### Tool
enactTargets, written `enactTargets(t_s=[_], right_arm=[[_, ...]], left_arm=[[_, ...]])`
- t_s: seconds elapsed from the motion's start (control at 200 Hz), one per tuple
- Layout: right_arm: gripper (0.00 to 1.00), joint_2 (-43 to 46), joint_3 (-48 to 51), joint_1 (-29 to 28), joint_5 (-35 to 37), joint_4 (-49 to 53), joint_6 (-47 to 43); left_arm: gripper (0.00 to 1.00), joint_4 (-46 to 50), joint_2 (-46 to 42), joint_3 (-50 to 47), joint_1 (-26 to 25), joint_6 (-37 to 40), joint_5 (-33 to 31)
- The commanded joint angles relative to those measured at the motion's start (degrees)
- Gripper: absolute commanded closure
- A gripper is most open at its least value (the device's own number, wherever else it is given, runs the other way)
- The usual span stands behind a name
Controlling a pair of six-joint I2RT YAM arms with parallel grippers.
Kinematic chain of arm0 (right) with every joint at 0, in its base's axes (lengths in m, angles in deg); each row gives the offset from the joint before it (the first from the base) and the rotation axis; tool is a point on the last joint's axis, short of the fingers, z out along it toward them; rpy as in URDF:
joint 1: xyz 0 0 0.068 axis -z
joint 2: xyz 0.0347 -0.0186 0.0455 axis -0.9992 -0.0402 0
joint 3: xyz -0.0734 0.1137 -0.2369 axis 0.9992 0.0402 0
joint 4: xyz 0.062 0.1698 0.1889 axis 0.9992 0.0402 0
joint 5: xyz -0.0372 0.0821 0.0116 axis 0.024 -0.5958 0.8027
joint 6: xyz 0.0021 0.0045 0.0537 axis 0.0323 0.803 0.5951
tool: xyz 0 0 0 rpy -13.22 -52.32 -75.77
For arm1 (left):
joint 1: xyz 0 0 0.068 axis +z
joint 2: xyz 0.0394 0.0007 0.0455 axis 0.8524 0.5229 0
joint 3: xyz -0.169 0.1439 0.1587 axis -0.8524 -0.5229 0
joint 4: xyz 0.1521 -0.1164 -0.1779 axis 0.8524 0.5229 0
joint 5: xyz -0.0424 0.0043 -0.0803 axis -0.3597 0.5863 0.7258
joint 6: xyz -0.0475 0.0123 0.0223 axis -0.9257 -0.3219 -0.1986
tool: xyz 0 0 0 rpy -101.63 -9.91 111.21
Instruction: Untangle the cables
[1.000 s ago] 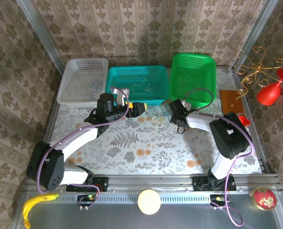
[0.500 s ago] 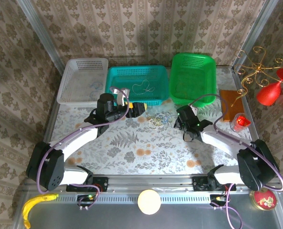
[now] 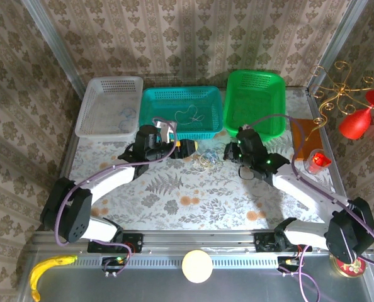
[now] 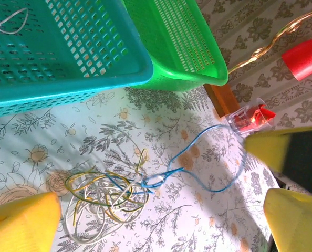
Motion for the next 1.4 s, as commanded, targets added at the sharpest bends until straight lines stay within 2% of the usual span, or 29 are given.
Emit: enactTargets(t_s=[0.0,0.175,0.44,0.675,0.855,1.395], right_arm=[[1.0,2.0,-5.6,-0.9,-5.3,-0.9,-2.7],[1.0,1.6,-10.4,-1.8,-7.7,-0.7,-3.2],[1.0,1.3,-11.7,-2.1,-7.6,-1.1,-3.0],[1.0,0.7,-11.1,-2.1,-7.7,-1.6,-2.4],[1.0,0.4,-11.3,-2.3,-8.3,-1.5,-2.1],[1.0,0.3,-11.2,-3.6,-8.6,-2.0,-1.5]], left_arm=[[0.03,-0.5,0.4,1.2,-0.4,1.1,1.2],[0.2,-1.2,0.4,1.1,-1.0,1.6,1.9],[0.35,-2.7,-0.5,1.5,-2.0,1.5,2.6],[0.36,-4.8,-1.5,2.2,-5.2,4.7,4.1],[0.39,-10.5,-0.1,2.3,-6.6,4.4,6.0],[0.47,-17.3,6.0,6.7,-8.1,3.3,6.5]])
